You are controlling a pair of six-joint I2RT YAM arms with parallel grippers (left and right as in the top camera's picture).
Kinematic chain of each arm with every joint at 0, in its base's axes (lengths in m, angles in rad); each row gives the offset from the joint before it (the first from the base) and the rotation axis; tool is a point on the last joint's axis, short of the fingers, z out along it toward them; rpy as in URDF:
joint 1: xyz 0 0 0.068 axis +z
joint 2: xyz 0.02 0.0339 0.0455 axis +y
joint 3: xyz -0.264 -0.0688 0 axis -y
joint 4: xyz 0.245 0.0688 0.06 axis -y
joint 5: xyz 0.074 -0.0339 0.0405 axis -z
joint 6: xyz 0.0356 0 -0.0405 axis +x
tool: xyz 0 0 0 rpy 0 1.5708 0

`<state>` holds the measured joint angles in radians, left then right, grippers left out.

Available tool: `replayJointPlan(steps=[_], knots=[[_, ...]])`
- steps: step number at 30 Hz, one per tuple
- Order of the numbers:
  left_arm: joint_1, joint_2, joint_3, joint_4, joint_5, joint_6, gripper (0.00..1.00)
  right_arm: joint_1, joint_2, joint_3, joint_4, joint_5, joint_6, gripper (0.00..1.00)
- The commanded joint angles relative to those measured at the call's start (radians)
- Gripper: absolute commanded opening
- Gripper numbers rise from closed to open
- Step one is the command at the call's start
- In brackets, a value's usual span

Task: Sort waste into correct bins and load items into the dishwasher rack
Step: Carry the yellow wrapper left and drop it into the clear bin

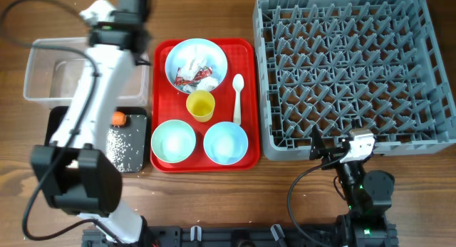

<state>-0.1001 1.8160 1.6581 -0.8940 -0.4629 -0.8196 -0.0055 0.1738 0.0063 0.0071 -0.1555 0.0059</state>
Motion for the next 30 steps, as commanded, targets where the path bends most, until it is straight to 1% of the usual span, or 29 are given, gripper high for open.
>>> replayJointPlan(steps=[1, 2, 4, 8, 12, 14, 16, 20, 21, 22, 23, 24, 26, 27, 28, 30], knots=[[0.166, 0.0, -0.004, -0.024, 0.221, -0.057, 0.04, -0.003, -0.002, -0.001, 0.003, 0.007, -0.005, 1.0], [0.224, 0.002, -0.005, -0.024, 0.261, -0.057, 0.04, -0.003, -0.002, -0.001, 0.003, 0.007, -0.005, 1.0], [0.286, 0.005, -0.005, -0.024, 0.31, -0.058, 0.04, -0.003, -0.002, -0.001, 0.003, 0.006, -0.005, 1.0], [0.383, 0.013, -0.005, -0.025, 0.36, -0.057, 0.04, -0.003, -0.002, -0.001, 0.003, 0.007, -0.005, 1.0], [0.402, 0.053, -0.034, -0.029, 0.357, -0.058, 0.04, -0.003, -0.002, -0.001, 0.003, 0.007, -0.006, 1.0], [0.402, 0.081, -0.077, 0.005, 0.357, -0.08, 0.04, -0.003, -0.002, -0.001, 0.003, 0.007, -0.005, 1.0], [0.409, 0.109, -0.127, 0.071, 0.359, -0.113, 0.04, -0.003, -0.002, -0.001, 0.003, 0.007, -0.005, 1.0], [0.43, 0.118, -0.152, 0.105, 0.366, -0.113, 0.04, -0.003, -0.002, -0.001, 0.003, 0.006, -0.006, 1.0], [0.439, 0.118, -0.152, 0.109, 0.371, -0.124, 0.1, -0.003, -0.002, -0.001, 0.003, 0.007, -0.006, 1.0], [0.449, 0.118, -0.152, 0.109, 0.386, -0.135, 0.22, -0.003, -0.002, -0.001, 0.003, 0.007, -0.005, 1.0], [0.458, 0.118, -0.152, 0.114, 0.412, -0.135, 0.31, -0.003, -0.002, -0.001, 0.003, 0.007, -0.006, 1.0], [0.465, 0.118, -0.152, 0.121, 0.436, -0.135, 0.33, -0.003, -0.002, -0.001, 0.003, 0.007, -0.005, 1.0], [0.477, 0.118, -0.152, 0.153, 0.515, -0.134, 0.51, -0.003, -0.002, -0.001, 0.003, 0.006, -0.005, 1.0], [0.48, 0.118, -0.152, 0.171, 0.55, -0.132, 0.55, -0.003, -0.002, -0.001, 0.003, 0.007, -0.005, 1.0], [0.484, 0.117, -0.152, 0.199, 0.595, -0.13, 0.56, -0.003, -0.002, -0.001, 0.003, 0.007, -0.006, 1.0], [0.487, 0.106, -0.152, 0.243, 0.696, -0.113, 0.54, -0.003, -0.002, -0.001, 0.003, 0.007, -0.005, 1.0]])
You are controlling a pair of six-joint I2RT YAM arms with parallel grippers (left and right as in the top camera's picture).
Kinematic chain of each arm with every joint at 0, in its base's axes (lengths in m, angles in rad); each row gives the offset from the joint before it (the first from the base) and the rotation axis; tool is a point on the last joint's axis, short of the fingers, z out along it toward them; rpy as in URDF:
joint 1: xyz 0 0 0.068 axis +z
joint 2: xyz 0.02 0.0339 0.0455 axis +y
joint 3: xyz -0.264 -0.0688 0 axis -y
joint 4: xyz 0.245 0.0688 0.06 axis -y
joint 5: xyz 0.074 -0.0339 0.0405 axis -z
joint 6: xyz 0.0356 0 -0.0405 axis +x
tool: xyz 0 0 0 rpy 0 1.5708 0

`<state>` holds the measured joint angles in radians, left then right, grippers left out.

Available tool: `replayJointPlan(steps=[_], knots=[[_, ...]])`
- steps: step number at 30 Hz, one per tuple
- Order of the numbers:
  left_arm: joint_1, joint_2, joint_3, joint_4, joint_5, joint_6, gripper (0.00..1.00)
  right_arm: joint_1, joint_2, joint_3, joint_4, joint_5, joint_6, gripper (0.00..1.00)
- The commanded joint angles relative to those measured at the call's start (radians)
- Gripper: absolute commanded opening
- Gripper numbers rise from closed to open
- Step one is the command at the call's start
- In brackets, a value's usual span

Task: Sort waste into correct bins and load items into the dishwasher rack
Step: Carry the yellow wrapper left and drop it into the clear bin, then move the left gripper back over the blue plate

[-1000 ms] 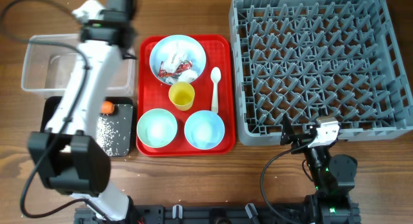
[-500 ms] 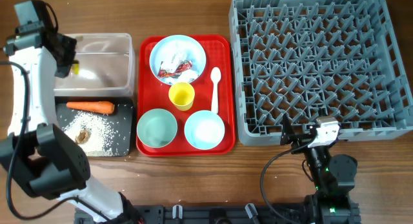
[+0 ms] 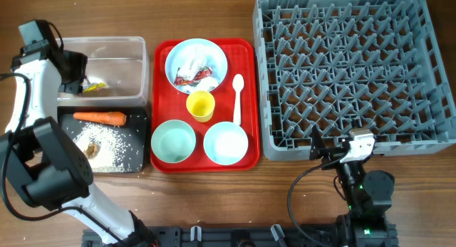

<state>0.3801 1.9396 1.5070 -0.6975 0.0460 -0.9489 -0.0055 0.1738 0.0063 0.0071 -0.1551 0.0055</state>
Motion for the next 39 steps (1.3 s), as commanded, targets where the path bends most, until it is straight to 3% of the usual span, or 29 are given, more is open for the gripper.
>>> replayJointPlan(steps=[1, 4, 7, 8, 10, 13, 15, 23, 27, 35, 39], knots=[[0.006, -0.024, -0.001, 0.062, 0.213, 0.037, 0.48, -0.003, -0.002, -0.001, 0.003, 0.006, -0.005, 1.0], [-0.004, -0.082, 0.0, 0.11, 0.308, 0.135, 0.29, -0.003, -0.002, -0.001, 0.003, 0.006, -0.005, 1.0], [-0.032, -0.136, 0.0, 0.078, 0.309, 0.2, 0.25, -0.003, -0.002, -0.001, 0.003, 0.006, -0.005, 1.0], [-0.051, -0.154, 0.0, 0.056, 0.309, 0.228, 0.16, -0.003, -0.002, -0.001, 0.003, 0.006, -0.005, 1.0], [-0.085, -0.169, 0.0, 0.023, 0.308, 0.266, 0.11, -0.003, -0.002, -0.001, 0.003, 0.006, -0.005, 1.0], [-0.148, -0.157, -0.001, -0.082, 0.172, 0.269, 0.04, -0.003, -0.002, -0.001, 0.003, 0.006, -0.005, 1.0], [-0.175, -0.14, -0.002, -0.128, 0.093, 0.269, 0.04, -0.003, -0.002, -0.001, 0.003, 0.006, -0.005, 1.0], [-0.288, -0.11, -0.003, -0.171, 0.087, 0.27, 0.04, -0.003, -0.002, -0.001, 0.003, 0.006, -0.005, 1.0], [-0.325, -0.11, -0.03, -0.19, -0.032, 0.269, 0.04, -0.003, -0.002, -0.001, 0.003, 0.006, -0.005, 1.0], [-0.315, -0.11, -0.118, -0.096, -0.043, 0.292, 0.04, -0.003, -0.002, -0.001, 0.003, 0.006, -0.005, 1.0], [-0.319, -0.11, -0.118, -0.1, 0.044, 0.319, 0.04, -0.003, -0.002, -0.001, 0.003, 0.006, -0.005, 1.0]])
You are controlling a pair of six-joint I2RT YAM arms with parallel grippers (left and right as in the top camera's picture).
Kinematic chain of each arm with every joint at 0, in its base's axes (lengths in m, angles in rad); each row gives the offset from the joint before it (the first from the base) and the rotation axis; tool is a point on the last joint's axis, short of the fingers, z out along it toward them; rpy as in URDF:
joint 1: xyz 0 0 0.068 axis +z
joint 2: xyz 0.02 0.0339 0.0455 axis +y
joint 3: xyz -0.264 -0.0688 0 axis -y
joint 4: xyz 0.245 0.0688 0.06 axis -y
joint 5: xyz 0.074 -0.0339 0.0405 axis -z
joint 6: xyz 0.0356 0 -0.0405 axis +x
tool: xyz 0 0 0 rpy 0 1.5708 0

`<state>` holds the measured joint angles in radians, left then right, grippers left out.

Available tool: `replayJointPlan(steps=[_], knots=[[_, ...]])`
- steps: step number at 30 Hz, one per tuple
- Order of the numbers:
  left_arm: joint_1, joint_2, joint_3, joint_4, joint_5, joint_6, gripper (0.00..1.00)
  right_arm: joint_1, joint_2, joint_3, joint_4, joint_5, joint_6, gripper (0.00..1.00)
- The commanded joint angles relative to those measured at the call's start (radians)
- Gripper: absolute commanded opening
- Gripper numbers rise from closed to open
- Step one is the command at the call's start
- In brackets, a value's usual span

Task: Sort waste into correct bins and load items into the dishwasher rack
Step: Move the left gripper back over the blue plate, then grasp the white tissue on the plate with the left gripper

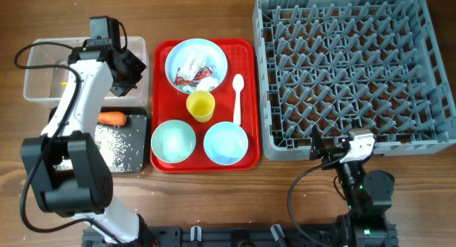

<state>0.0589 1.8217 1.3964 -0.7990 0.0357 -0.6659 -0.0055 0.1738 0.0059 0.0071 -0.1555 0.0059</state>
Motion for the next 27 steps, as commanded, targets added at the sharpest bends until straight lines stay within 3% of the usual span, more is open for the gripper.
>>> replayJointPlan(steps=[1, 12, 18, 23, 25, 27], knots=[[0.002, 0.008, -0.007, -0.004, 0.065, 0.035, 0.04, -0.003, -0.002, -0.001, 0.003, 0.007, -0.006, 1.0], [0.002, -0.006, -0.007, 0.006, 0.069, 0.097, 0.04, -0.003, -0.002, -0.001, 0.003, 0.007, -0.005, 1.0], [-0.002, -0.138, 0.076, 0.039, 0.068, 0.138, 0.04, -0.003, -0.002, -0.001, 0.003, 0.006, -0.005, 1.0], [-0.101, -0.208, 0.098, 0.06, 0.068, 0.169, 0.04, -0.003, -0.002, -0.001, 0.003, 0.007, -0.005, 1.0], [-0.179, -0.193, 0.098, 0.09, 0.054, 0.212, 0.09, -0.003, -0.002, -0.001, 0.003, 0.007, -0.005, 1.0], [-0.249, -0.165, 0.098, 0.129, 0.002, 0.234, 0.26, -0.003, -0.002, -0.001, 0.003, 0.007, -0.005, 1.0]])
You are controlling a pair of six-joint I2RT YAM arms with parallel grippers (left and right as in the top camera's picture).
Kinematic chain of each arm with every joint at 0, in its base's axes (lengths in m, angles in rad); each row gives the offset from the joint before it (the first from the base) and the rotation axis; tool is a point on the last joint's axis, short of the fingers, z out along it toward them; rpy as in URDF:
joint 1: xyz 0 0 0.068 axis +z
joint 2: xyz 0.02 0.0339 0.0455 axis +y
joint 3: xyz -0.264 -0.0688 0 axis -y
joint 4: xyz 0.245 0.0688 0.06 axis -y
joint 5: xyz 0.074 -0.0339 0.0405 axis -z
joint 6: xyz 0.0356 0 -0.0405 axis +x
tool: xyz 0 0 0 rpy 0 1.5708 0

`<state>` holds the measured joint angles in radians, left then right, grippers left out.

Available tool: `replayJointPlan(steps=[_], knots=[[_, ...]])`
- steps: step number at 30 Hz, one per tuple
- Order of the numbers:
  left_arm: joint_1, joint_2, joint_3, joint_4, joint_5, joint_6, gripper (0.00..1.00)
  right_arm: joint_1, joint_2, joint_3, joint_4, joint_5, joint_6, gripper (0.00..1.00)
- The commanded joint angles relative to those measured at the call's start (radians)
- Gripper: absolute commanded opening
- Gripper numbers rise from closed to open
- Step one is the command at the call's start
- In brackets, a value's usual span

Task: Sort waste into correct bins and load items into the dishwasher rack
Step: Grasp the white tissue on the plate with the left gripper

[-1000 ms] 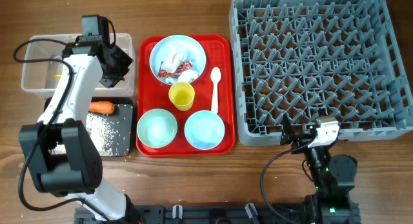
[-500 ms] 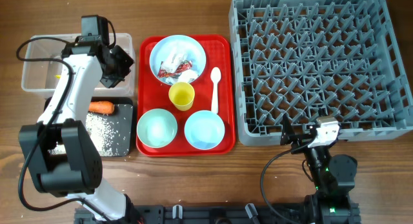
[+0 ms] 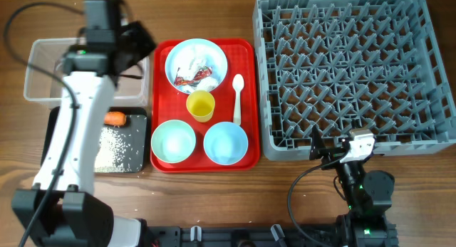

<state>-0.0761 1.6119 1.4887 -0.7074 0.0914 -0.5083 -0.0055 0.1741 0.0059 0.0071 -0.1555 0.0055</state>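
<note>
A red tray holds a pale blue bowl with crumpled wrappers in it. Also on the tray are a yellow cup, a white spoon, a greenish bowl and a blue bowl. The grey dishwasher rack at the right has nothing in it. My left gripper hangs over the clear bin's right edge by the tray's upper left corner; it looks open and holds nothing. Below the rack's front wall, my right gripper rests shut.
The clear bin stands at the far left. Just in front of it is a black bin with rice and a carrot. My left arm lies across both bins and hides much of them.
My left gripper has moved from over the seam between the two bins to the clear bin's right edge, closer to the tray's upper left corner. Tray contents and right arm are unchanged.
First my left gripper was by the clear bin's far right corner. Then it was at the bin's left side, with a yellowish scrap lying in the bin. Later it stood over the bin's right part, and now it is at the tray's corner. Nothing on the tray has moved.
</note>
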Motion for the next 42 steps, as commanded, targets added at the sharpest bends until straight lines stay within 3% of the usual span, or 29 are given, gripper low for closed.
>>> replayJointPlan(steps=[1, 4, 8, 11, 21, 31, 33, 38, 42], knots=[[-0.15, 0.064, 0.006, 0.061, -0.094, 0.093, 0.37, -0.003, -0.003, -0.001, 0.003, 0.007, -0.005, 1.0], [-0.229, 0.128, 0.006, 0.094, -0.232, 0.13, 0.82, -0.003, -0.003, -0.001, 0.003, 0.007, -0.005, 1.0], [-0.262, 0.207, 0.006, 0.122, -0.232, 0.264, 0.98, -0.003, -0.003, -0.001, 0.003, 0.006, -0.005, 1.0], [-0.253, 0.273, 0.005, 0.108, -0.239, 0.352, 0.88, -0.003, -0.003, -0.001, 0.003, 0.006, -0.005, 1.0], [-0.248, 0.399, 0.005, 0.178, -0.238, 0.555, 0.84, -0.003, -0.003, -0.001, 0.003, 0.007, -0.005, 1.0], [-0.248, 0.452, 0.003, 0.234, -0.238, 0.557, 0.79, -0.003, -0.003, -0.001, 0.003, 0.007, -0.005, 1.0], [-0.248, 0.452, 0.003, 0.241, -0.238, 0.557, 0.63, -0.003, -0.003, -0.001, 0.003, 0.007, -0.005, 1.0], [-0.248, 0.452, 0.003, 0.233, -0.224, 0.553, 0.56, -0.003, -0.003, -0.001, 0.003, 0.007, -0.005, 1.0], [-0.248, 0.452, 0.003, 0.238, -0.222, 0.553, 0.62, -0.003, -0.003, -0.001, 0.003, 0.007, -0.005, 1.0]])
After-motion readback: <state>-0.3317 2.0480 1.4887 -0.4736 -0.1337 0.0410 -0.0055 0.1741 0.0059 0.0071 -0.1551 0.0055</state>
